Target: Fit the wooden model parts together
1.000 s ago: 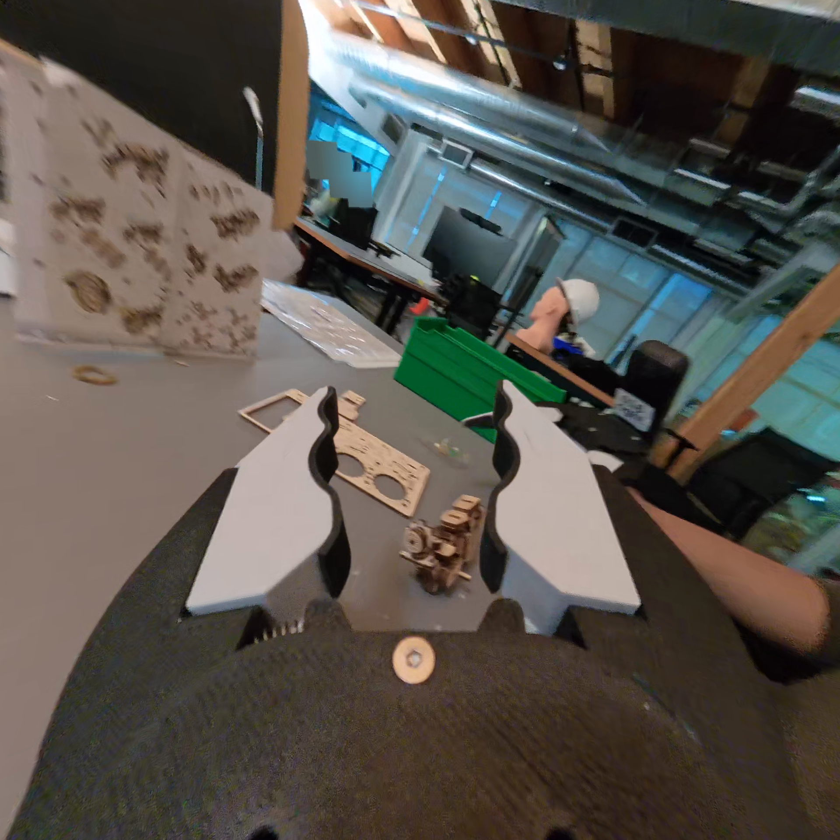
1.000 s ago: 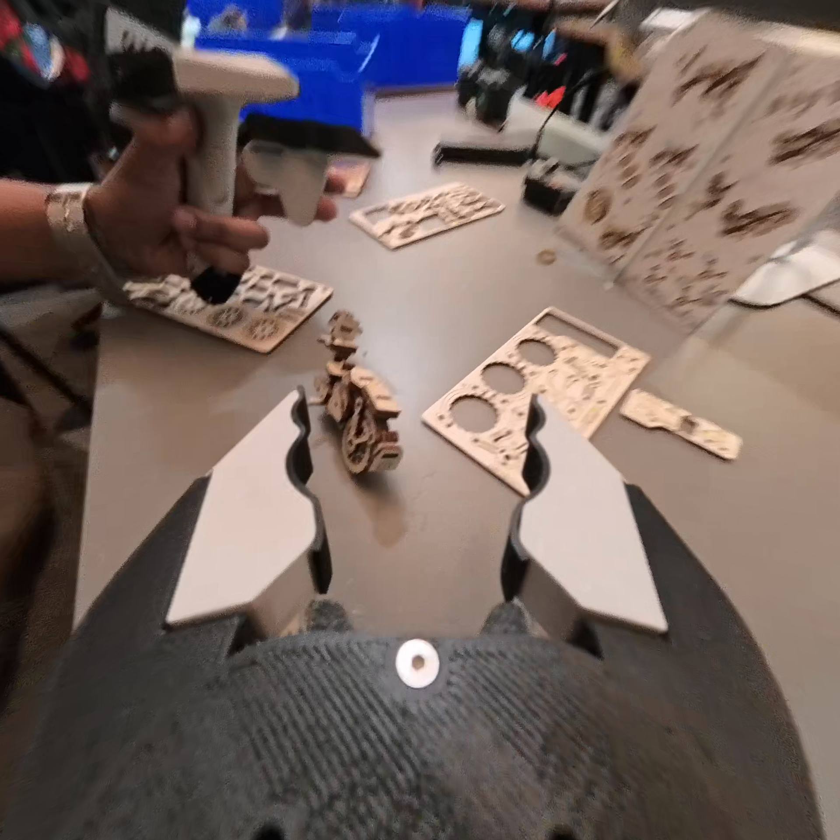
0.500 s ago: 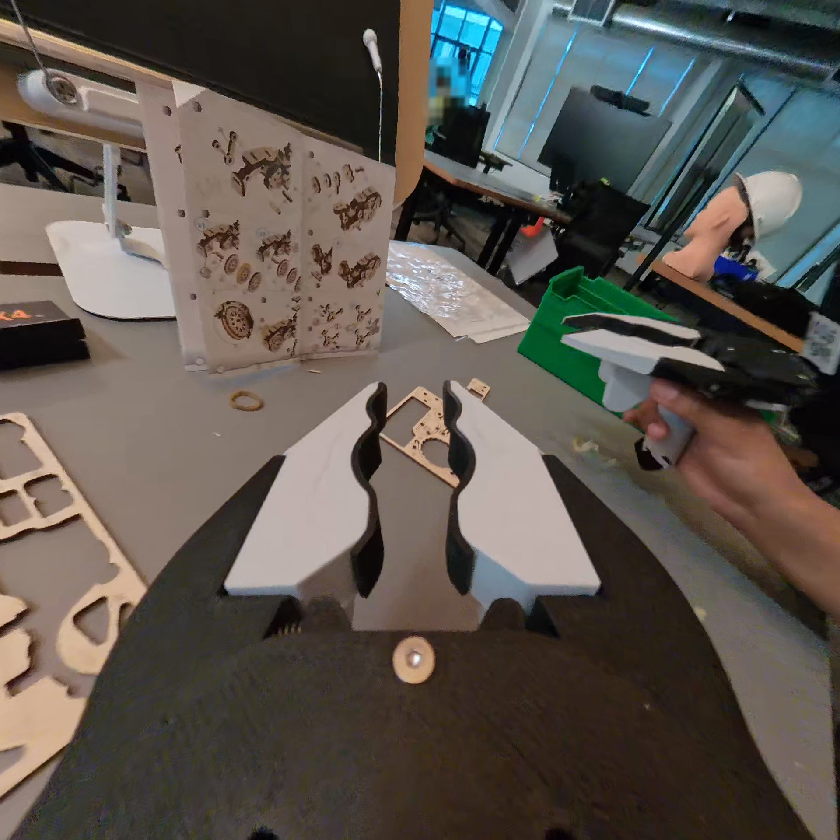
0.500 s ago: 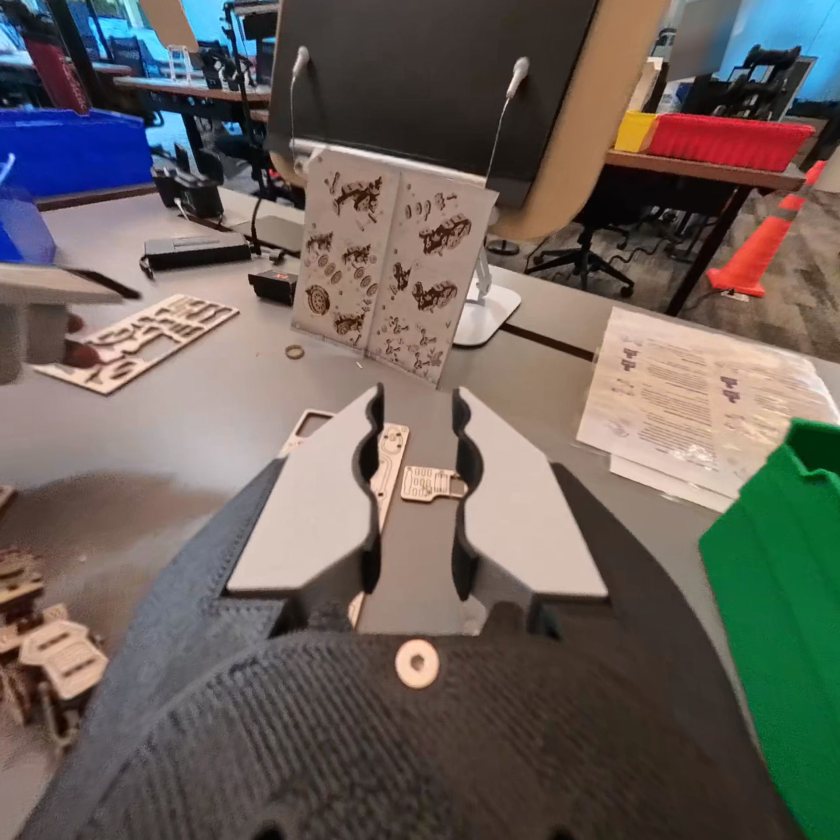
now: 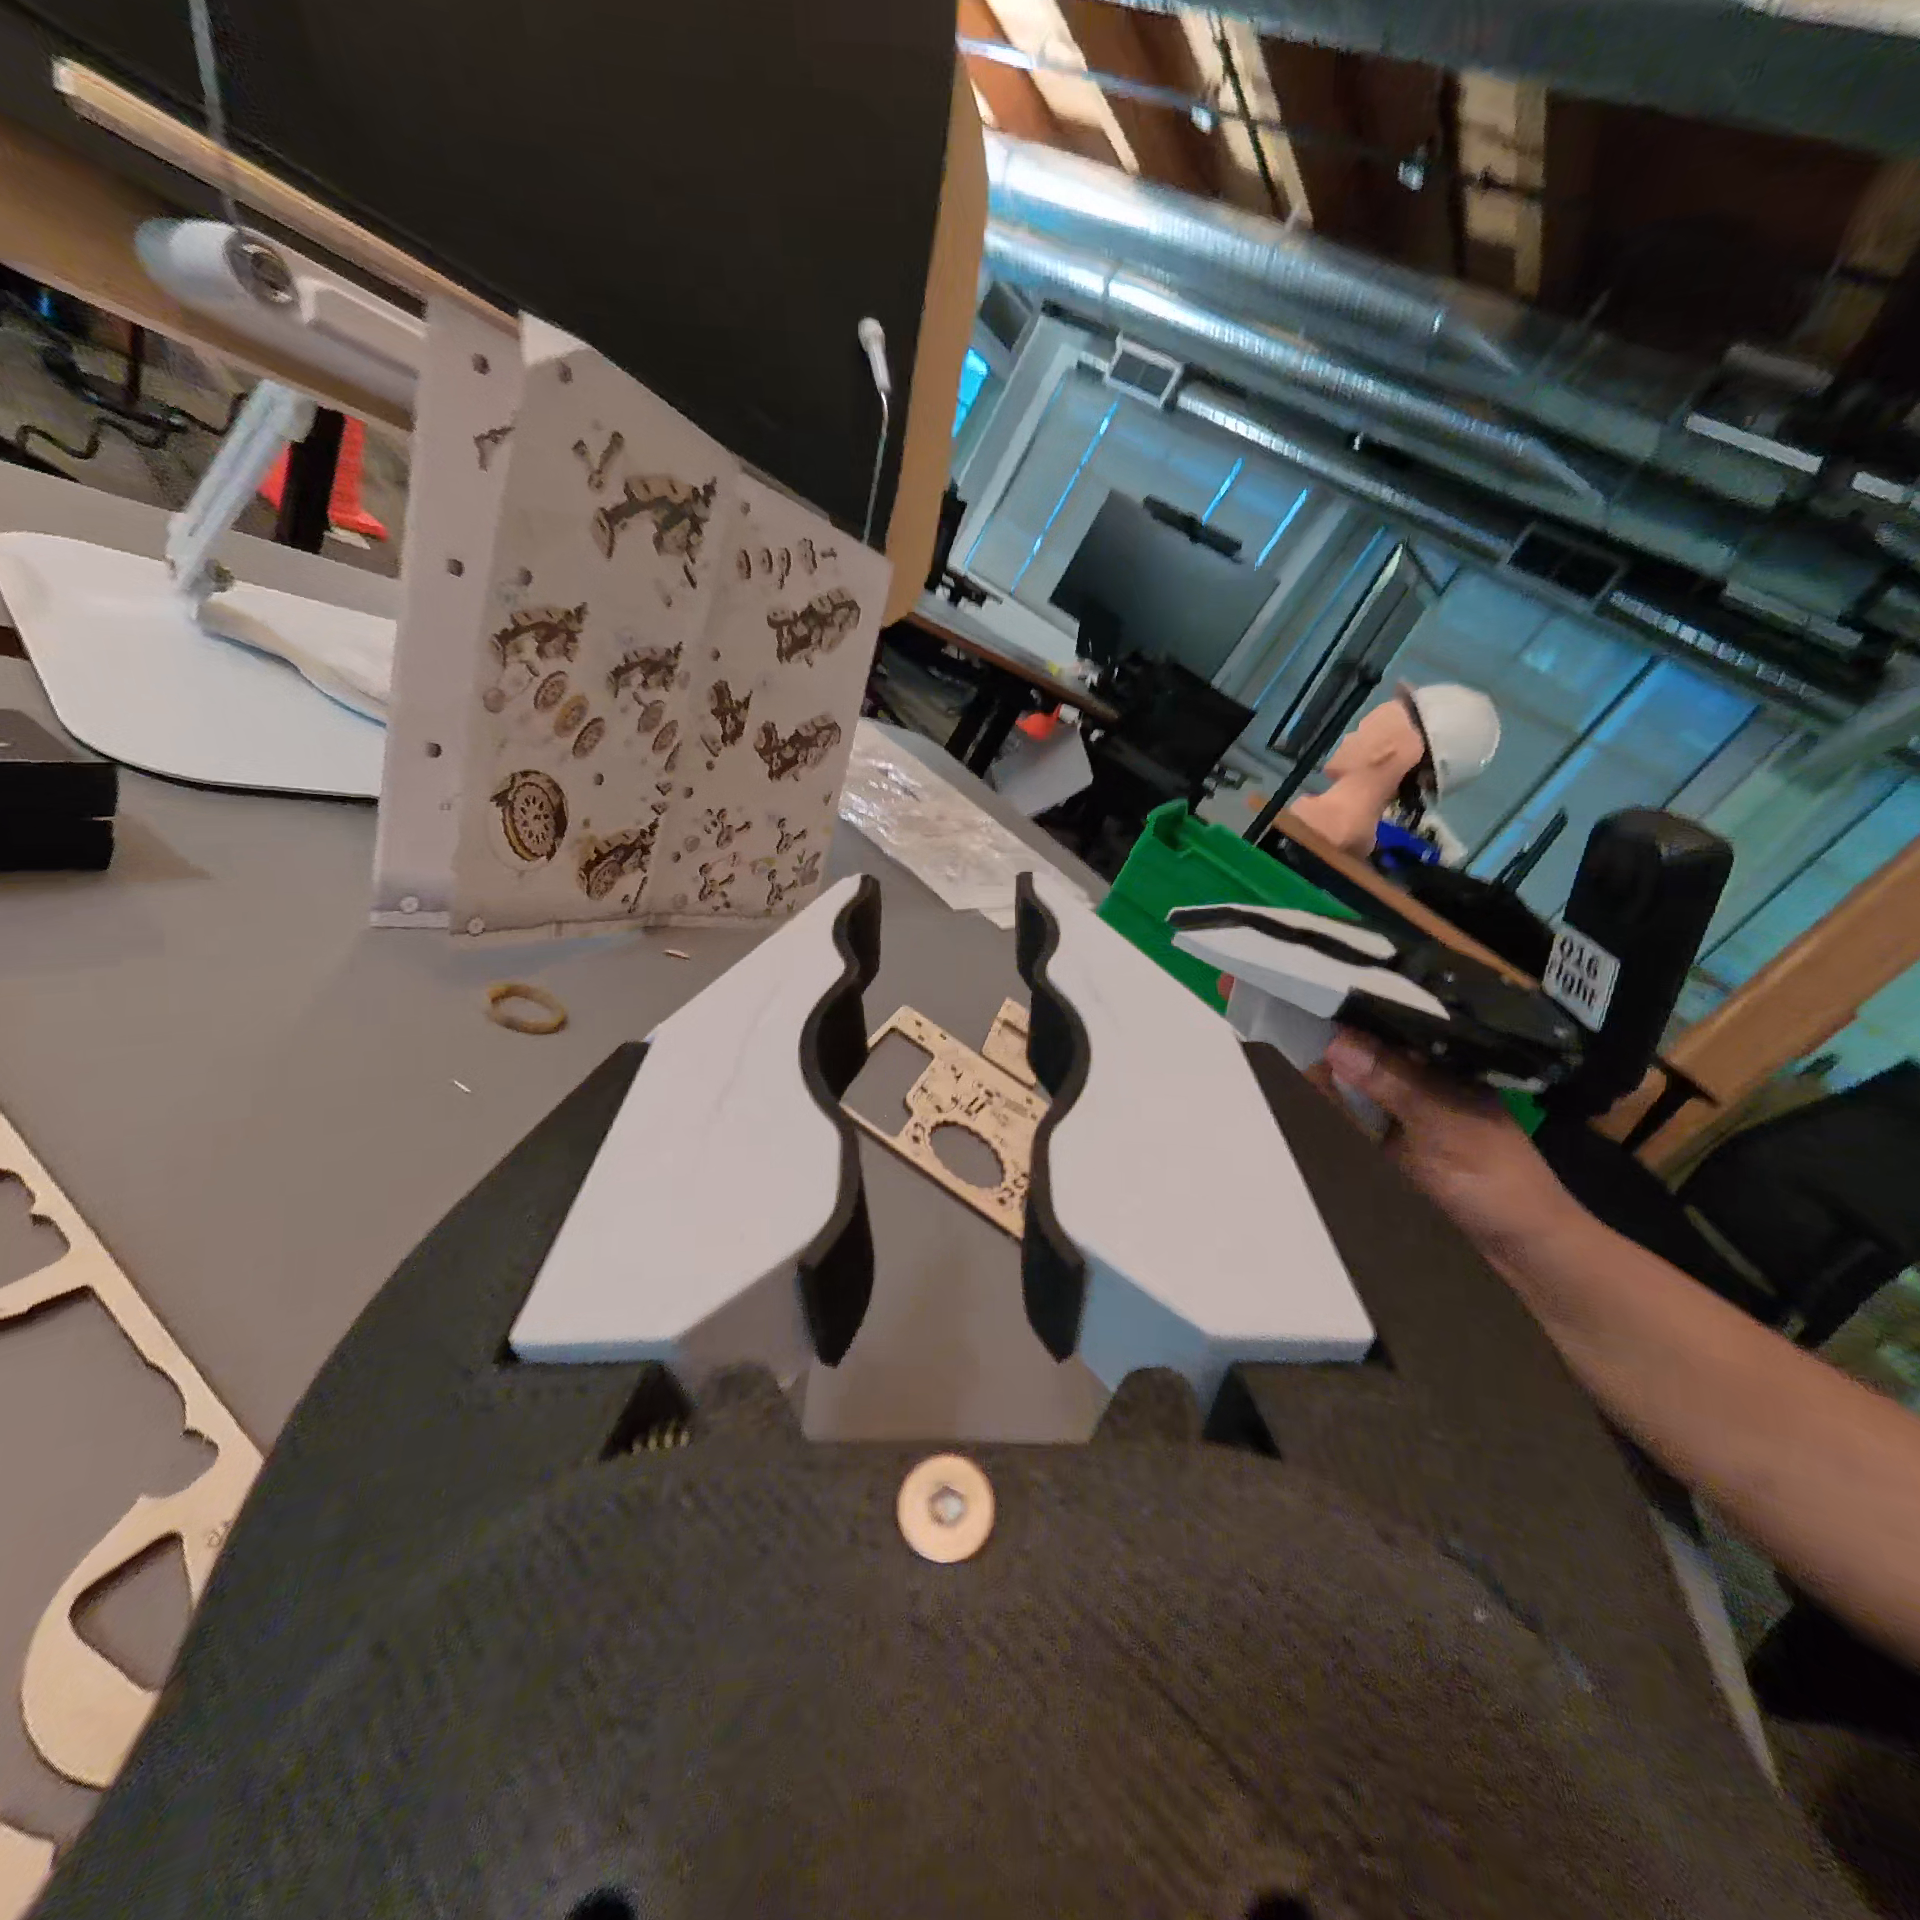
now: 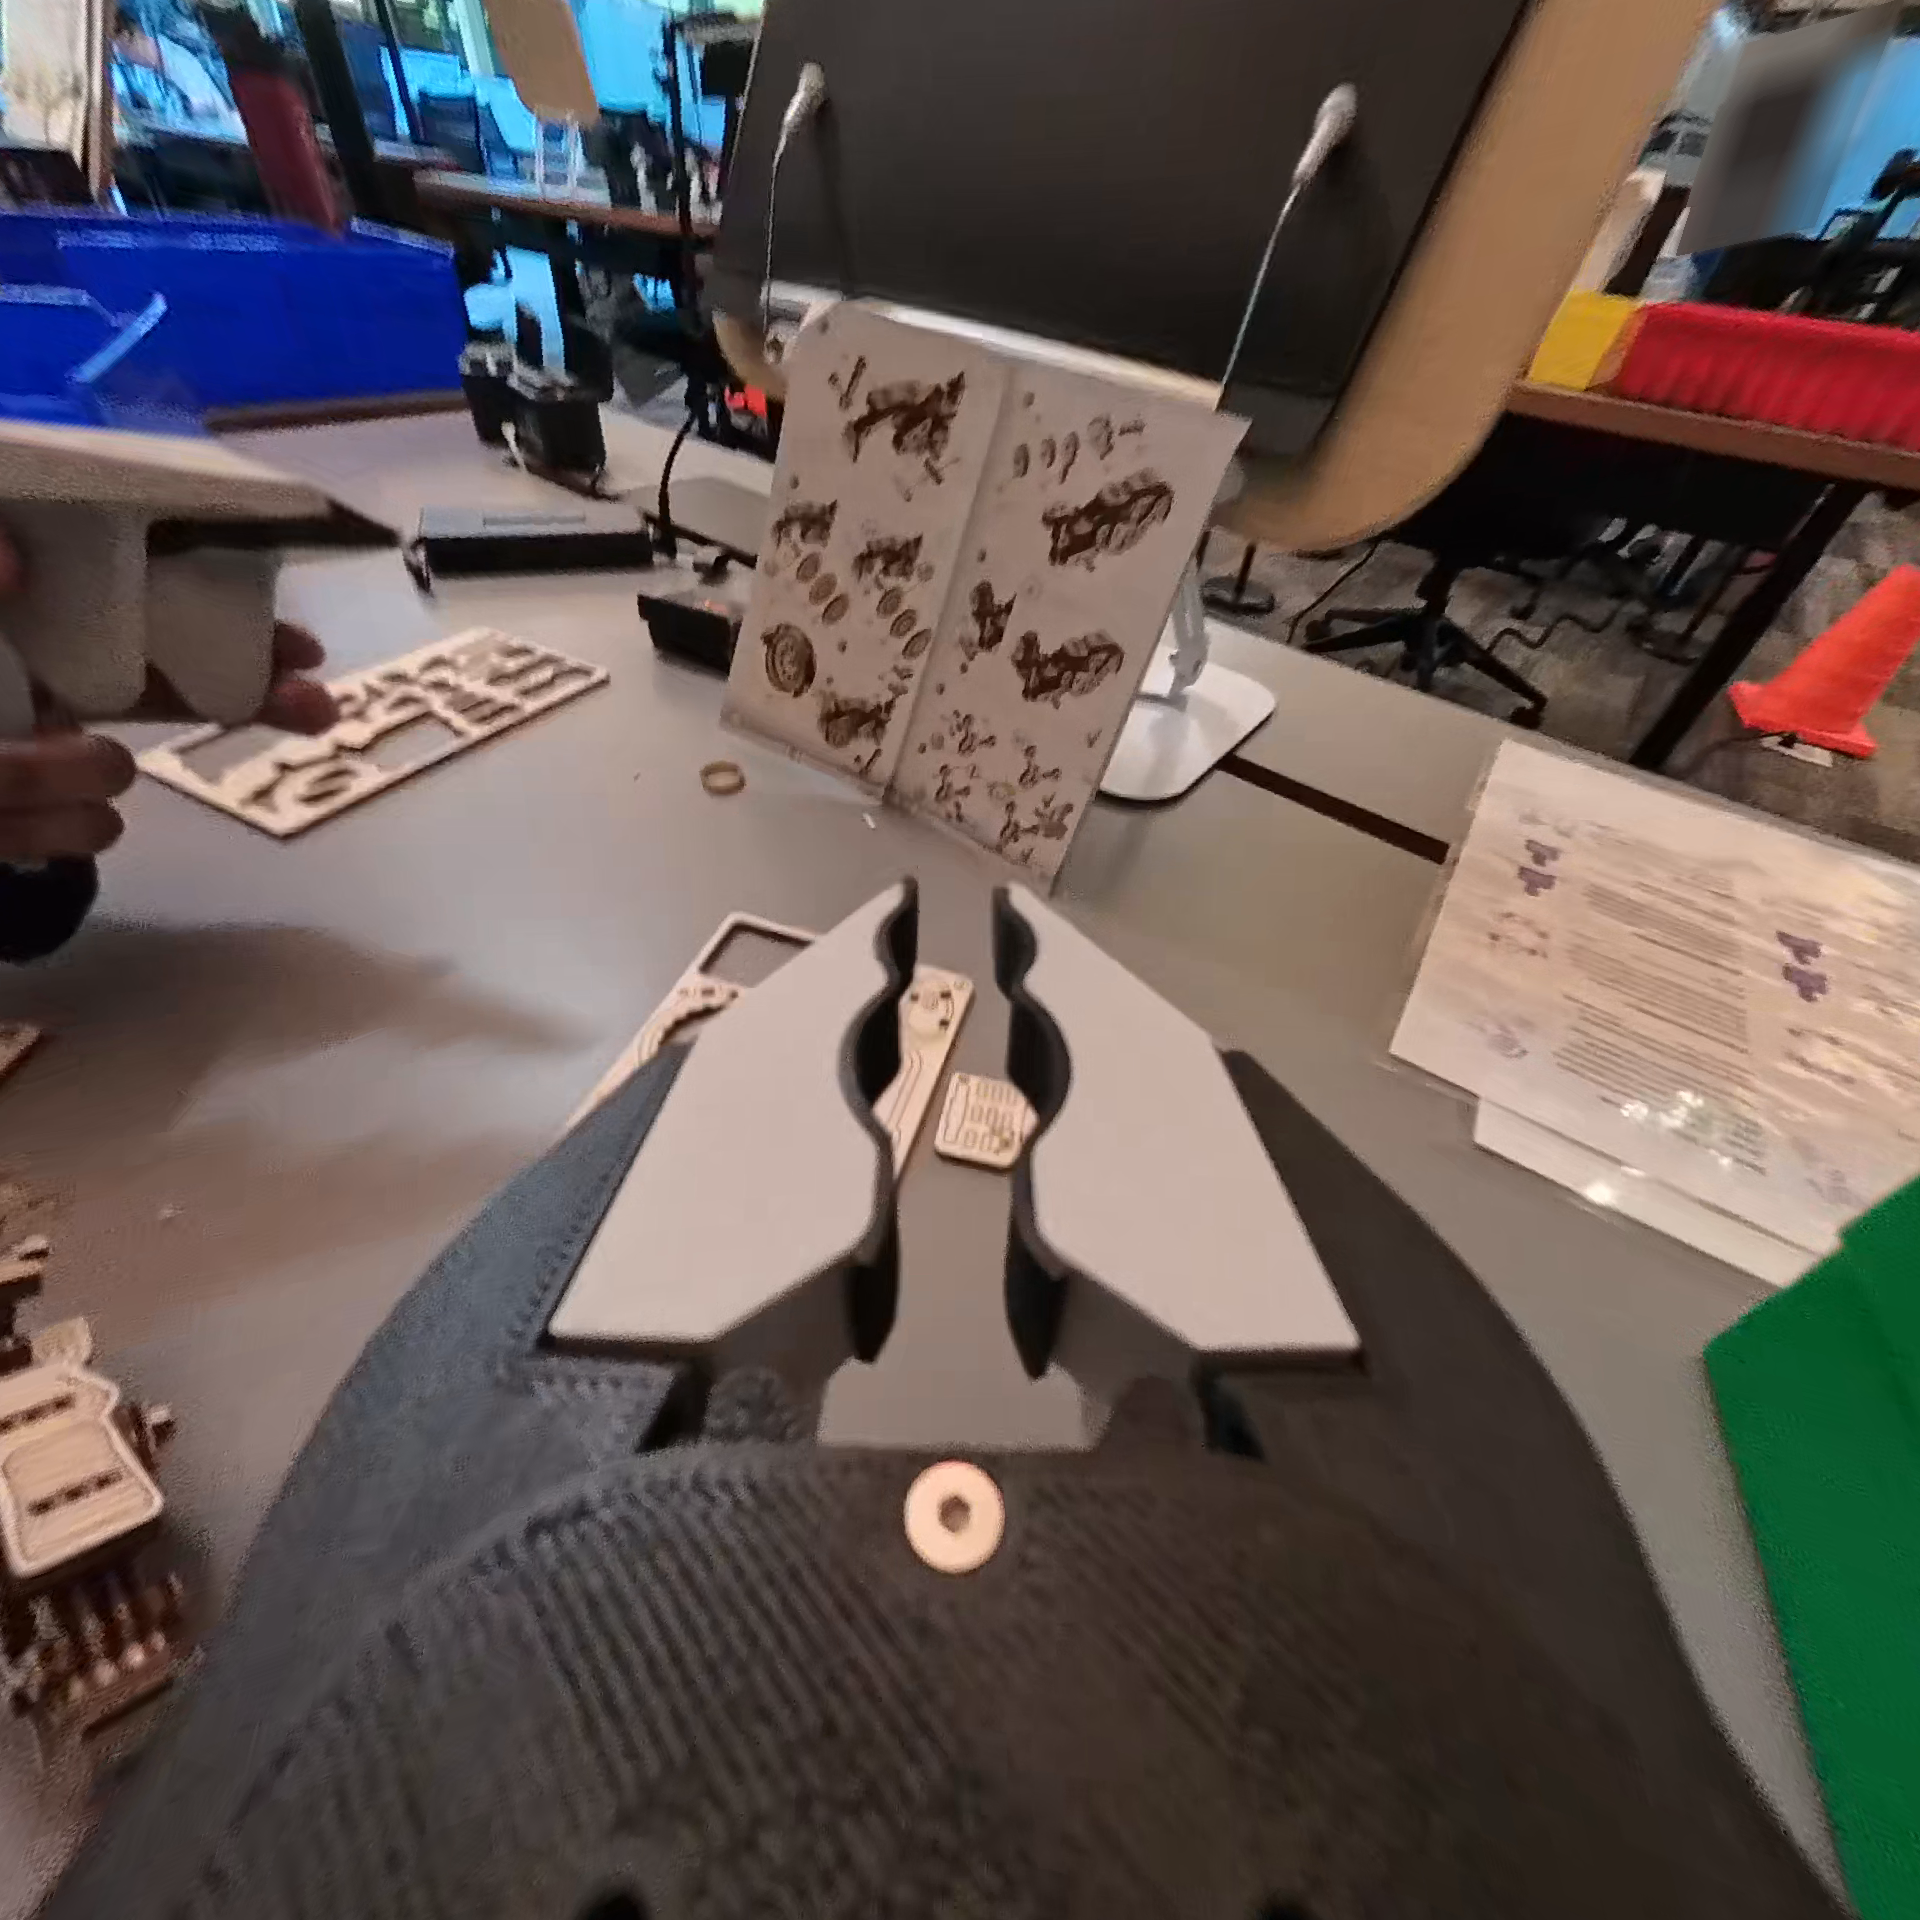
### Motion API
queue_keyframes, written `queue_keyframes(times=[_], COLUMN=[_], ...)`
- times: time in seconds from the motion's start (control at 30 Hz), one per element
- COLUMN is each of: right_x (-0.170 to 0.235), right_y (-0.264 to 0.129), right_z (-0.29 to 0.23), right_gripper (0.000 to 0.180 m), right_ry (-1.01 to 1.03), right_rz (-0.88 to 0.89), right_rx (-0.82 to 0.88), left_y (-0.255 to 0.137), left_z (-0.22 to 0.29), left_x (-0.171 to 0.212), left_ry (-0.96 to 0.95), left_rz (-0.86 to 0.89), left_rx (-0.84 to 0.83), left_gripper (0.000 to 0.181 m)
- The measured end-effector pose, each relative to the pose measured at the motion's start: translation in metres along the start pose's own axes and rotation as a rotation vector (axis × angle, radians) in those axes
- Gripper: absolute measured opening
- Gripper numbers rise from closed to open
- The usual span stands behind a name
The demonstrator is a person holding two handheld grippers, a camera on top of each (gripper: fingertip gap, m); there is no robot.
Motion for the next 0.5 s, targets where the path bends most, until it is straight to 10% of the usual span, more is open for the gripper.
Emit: queue_keyframes(times=[0.5], right_x=[-0.018], right_y=[-0.038], right_z=[0.033], right_gripper=[0.005], right_ry=[0.094], right_rz=[0.159], right_rx=[0.056], left_y=[0.020], left_z=[-0.002], left_x=[0.003], left_ry=[-0.069], left_rz=[0.027], left_rx=[0.171], left_gripper=[0.021])
Point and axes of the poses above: each gripper's, where its closed fingertips meet, y out along the fingers, x out of its underside, z = x × y across the jaws, the point moved 8 cm from there along -y, back along the fingers, and after that the axes turned 12 degrees about z, right-handed, at the moved point
